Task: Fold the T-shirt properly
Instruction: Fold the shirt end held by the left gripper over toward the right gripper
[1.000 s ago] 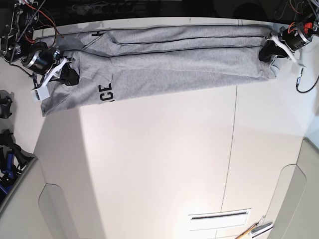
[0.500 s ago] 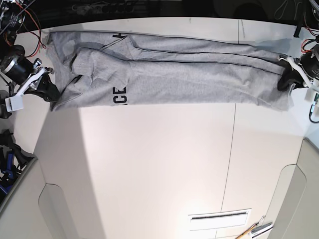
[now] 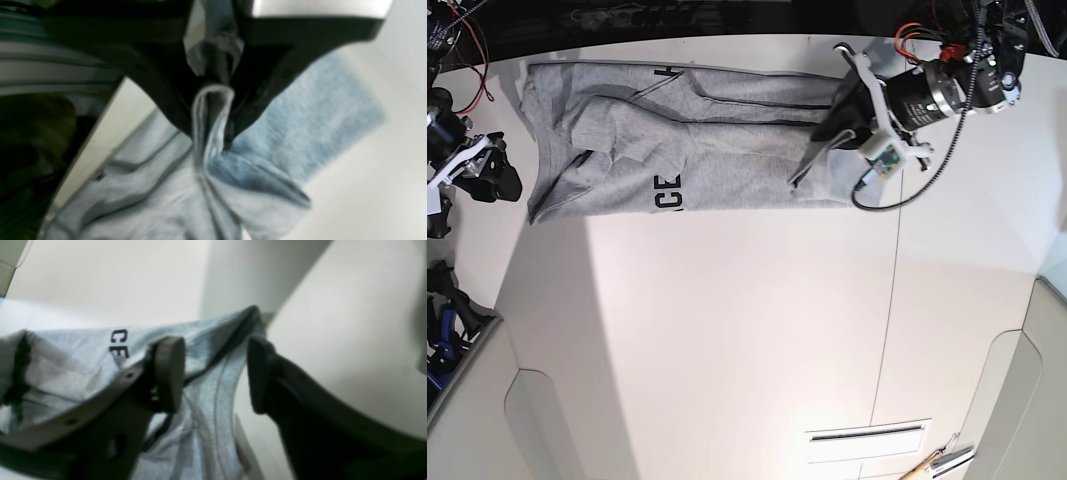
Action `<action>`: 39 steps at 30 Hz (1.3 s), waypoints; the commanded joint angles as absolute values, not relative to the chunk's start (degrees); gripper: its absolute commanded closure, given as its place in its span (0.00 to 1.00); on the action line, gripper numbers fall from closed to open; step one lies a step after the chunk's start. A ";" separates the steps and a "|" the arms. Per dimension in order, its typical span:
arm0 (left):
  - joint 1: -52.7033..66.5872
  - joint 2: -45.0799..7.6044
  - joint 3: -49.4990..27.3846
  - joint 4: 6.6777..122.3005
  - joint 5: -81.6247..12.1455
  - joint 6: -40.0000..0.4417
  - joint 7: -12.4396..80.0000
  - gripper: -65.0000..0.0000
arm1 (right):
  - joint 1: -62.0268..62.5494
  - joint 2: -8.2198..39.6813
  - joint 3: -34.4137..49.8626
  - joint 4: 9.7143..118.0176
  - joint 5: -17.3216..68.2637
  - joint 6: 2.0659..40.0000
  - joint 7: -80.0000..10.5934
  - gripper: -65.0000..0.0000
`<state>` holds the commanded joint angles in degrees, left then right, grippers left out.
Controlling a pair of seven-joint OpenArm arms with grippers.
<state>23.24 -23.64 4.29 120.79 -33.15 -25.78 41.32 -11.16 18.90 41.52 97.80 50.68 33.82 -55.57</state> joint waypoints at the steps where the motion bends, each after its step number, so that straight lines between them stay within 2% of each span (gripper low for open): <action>1: 22.09 -22.76 6.11 120.70 -31.44 -25.06 41.32 1.00 | -11.16 18.90 41.89 97.78 50.00 33.26 -55.57 0.45; 6: 18.46 -18.63 10.72 115.46 -28.01 -25.06 40.29 1.00 | -11.31 18.90 42.04 95.68 48.93 33.17 -55.77 0.45; 7: 17.91 -17.89 11.44 113.93 -28.05 -25.08 40.34 0.95 | -11.22 18.90 42.02 94.61 49.08 33.17 -55.57 0.45; 11: 17.63 -16.99 15.38 111.68 -29.41 -26.30 40.27 0.53 | -11.16 18.90 41.95 88.99 49.65 33.19 -54.72 0.45; 13: 17.63 -16.97 17.30 111.70 -30.81 -26.37 38.70 0.43 | -11.16 18.87 41.71 85.32 51.35 33.47 -54.63 0.45; 16: 17.45 -16.62 19.00 111.70 -31.03 -26.37 37.43 0.42 | -11.14 18.90 40.36 80.03 53.12 33.89 -54.63 0.45; 20: 17.17 -14.11 19.11 111.72 -32.73 -26.37 40.38 0.42 | -11.14 18.87 36.45 76.62 55.86 34.57 -54.68 0.45; 23: 16.99 -12.19 19.11 111.81 -33.69 -26.39 42.11 0.42 | -11.16 18.87 31.81 76.66 56.90 34.79 -54.92 0.45; 28: 16.99 -12.10 18.46 113.23 -33.63 -26.44 43.33 0.43 | -11.14 18.79 23.44 76.88 57.47 34.79 -55.59 0.45; 34: 17.02 -12.25 14.35 117.08 -33.65 -26.41 43.99 0.43 | -11.14 15.68 22.37 80.88 55.16 34.96 -57.04 0.45; 35: 17.02 -12.27 13.78 117.08 -33.63 -26.39 44.01 0.43 | -11.14 15.33 22.37 81.56 54.48 34.96 -56.99 0.50; 36: 17.02 -12.25 13.19 117.08 -33.61 -26.39 44.01 0.43 | -11.14 15.07 22.37 82.15 53.91 34.96 -56.97 0.59; 38: 16.99 -12.25 11.92 117.08 -33.63 -26.39 43.97 0.43 | -11.11 15.09 22.37 82.70 52.77 34.96 -56.75 0.91; 39: 16.99 -12.25 11.00 117.08 -33.63 -26.39 43.94 0.43 | -11.14 15.09 22.37 82.74 52.25 34.96 -56.60 1.00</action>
<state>16.99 -12.25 11.00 117.08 -33.63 -26.39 43.94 -11.14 15.09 22.37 82.74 52.25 34.96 -56.60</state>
